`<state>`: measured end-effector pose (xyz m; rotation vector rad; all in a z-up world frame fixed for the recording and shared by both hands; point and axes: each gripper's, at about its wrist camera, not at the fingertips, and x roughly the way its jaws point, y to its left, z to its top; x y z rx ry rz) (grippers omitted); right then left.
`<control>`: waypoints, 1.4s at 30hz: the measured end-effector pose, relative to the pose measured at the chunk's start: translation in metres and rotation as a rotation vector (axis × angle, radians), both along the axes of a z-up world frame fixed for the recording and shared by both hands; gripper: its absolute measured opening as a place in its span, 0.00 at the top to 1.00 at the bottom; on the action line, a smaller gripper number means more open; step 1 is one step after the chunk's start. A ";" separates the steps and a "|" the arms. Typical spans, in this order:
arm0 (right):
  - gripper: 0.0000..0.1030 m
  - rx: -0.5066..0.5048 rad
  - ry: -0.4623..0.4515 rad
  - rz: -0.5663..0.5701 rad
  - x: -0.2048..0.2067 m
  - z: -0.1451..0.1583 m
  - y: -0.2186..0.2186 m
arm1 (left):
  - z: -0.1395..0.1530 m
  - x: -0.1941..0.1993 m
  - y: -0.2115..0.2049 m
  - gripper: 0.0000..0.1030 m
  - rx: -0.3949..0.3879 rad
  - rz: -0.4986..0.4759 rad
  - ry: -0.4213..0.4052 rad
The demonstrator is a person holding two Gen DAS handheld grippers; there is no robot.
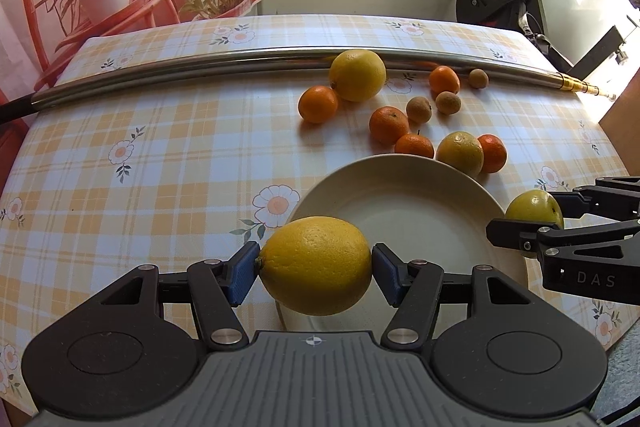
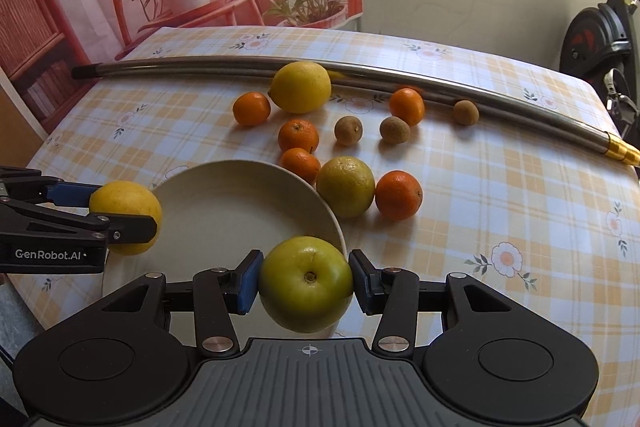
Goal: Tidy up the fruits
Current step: 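Carry the lemon and green apple over the beige plate with both tools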
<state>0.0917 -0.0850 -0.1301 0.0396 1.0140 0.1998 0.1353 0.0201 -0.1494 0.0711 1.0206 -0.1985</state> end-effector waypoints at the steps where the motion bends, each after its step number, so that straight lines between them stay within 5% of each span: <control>1: 0.58 0.000 0.001 0.001 -0.002 -0.001 0.000 | -0.001 -0.001 -0.001 0.38 -0.002 -0.001 0.004; 42: 0.58 0.031 0.116 0.107 -0.023 -0.031 0.029 | -0.016 -0.034 -0.010 0.38 0.011 -0.059 0.043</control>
